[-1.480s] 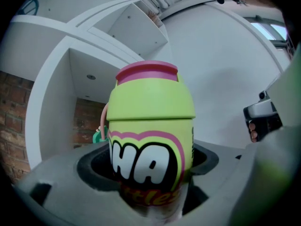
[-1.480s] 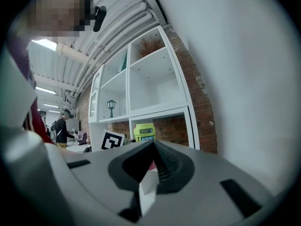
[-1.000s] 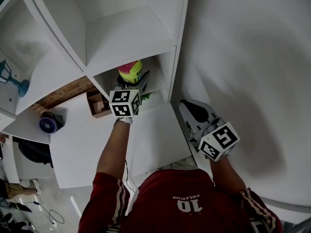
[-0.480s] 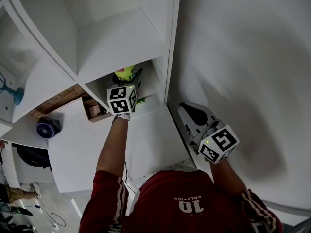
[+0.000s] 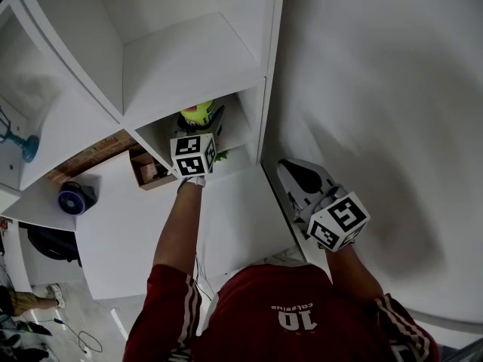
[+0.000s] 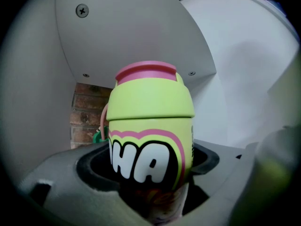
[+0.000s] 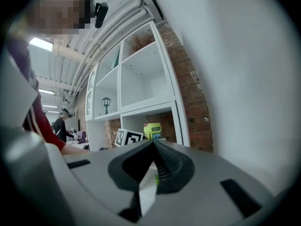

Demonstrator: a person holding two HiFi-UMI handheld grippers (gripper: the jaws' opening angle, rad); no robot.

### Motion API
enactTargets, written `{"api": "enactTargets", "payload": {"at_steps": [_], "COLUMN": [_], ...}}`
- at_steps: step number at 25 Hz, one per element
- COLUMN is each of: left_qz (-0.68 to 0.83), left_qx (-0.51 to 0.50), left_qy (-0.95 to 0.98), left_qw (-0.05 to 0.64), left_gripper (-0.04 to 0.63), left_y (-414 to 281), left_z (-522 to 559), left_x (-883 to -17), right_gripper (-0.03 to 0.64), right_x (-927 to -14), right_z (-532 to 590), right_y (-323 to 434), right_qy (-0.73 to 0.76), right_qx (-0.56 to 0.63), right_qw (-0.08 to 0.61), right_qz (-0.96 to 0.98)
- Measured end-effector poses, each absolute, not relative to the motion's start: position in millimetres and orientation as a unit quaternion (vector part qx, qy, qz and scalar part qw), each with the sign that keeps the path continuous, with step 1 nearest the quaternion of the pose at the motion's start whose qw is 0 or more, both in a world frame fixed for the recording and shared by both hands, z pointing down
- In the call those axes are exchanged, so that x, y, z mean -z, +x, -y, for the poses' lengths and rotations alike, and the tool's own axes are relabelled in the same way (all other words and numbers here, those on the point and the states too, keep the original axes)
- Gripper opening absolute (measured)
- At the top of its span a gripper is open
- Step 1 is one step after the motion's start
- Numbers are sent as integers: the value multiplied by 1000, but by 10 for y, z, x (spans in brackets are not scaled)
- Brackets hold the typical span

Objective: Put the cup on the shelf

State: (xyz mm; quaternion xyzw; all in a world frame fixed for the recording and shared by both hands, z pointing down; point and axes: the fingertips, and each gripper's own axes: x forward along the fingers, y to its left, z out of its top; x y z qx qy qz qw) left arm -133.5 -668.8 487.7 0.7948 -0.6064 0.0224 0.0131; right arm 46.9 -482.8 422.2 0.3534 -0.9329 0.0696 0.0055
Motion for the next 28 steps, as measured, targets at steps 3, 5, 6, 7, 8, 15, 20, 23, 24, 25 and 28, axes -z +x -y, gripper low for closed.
{"api": "enactTargets", "payload": {"at_steps": [3,5,6,7,8,15,20,23,24,25,28], "left_qz": [600,594,593,594,594,596,597,594,592,591,587], "left_qx": [-29,-33,-33,-33,-32,-17,-9,-9,-10,-10,-10], "left_qy": [800,804,804,804,803,802,801,803,805,806,808], "left_qw": [4,9,13,16,18,34,35,38,39,41,44], "left_gripper": [425,437,439,440,448,442,439,439,437,437,436], "left_y": [-1310,-1304,-1310,-1318,-1326,-1352,-1371,-1366,-1359,-1353,-1351], "left_z": [6665,6654,6648,6642,6634,6525,6414,6344,6317,6286,6187], "left_x": [-4892,-4927,-4946,-4962,-4975,-4990,-4993,-5011,-5024,-5039,-5065], "right_gripper": [5,5,5,5,5,5,5,5,5,5,5], "right_x": [-4219,-4224,-4227,-4229,-4230,-4241,-4254,-4248,-4244,-4238,-4219], "right_z": [4800,4776,4762,4749,4737,4668,4621,4596,4583,4568,4517], "right_y": [459,450,446,442,438,412,379,358,355,352,322], "right_qy": [354,355,354,354,354,359,362,363,364,366,369], "right_qx": [-70,-71,-70,-69,-68,-68,-68,-67,-67,-66,-63], "right_qw": [6,8,9,10,11,15,16,15,15,14,14], "right_qz": [932,932,932,933,933,931,929,929,929,928,927]}}
